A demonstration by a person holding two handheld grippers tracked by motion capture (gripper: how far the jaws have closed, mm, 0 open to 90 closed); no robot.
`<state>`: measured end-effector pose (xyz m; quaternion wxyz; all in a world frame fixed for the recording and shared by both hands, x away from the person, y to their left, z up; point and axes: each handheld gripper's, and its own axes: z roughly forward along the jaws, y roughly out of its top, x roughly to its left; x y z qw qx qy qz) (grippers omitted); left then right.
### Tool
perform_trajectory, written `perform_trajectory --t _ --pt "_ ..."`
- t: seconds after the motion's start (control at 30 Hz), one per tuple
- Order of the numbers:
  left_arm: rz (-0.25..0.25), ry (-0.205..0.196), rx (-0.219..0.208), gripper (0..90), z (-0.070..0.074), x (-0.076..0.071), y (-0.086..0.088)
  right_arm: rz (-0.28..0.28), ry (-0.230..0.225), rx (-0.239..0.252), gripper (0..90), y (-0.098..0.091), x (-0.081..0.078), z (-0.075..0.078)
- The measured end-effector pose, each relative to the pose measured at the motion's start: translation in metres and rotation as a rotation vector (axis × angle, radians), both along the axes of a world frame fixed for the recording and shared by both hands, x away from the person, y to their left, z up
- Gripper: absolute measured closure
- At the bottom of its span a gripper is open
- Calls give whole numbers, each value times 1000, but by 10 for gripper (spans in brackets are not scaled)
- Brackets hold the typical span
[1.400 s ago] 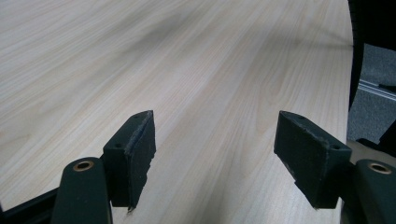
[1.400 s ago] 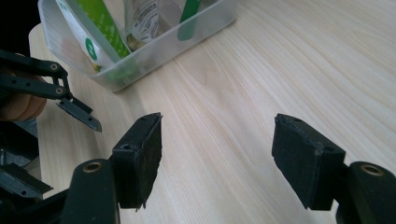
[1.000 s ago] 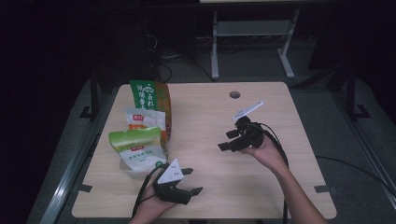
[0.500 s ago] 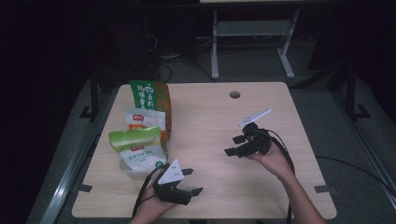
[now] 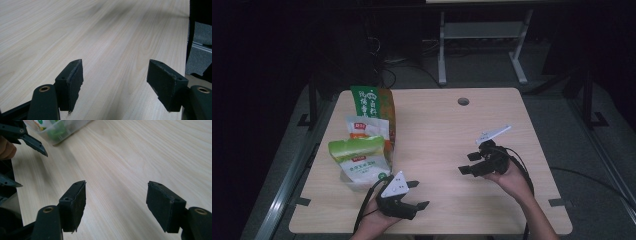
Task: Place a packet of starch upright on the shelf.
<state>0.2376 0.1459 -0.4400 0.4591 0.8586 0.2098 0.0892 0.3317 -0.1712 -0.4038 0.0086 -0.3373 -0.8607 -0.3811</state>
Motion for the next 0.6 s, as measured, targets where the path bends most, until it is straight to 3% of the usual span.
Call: perform_trajectory --t 0.6 --pt "-11 0 13 290 -1 -2 -3 -44 14 17 314 -22 -29 -19"
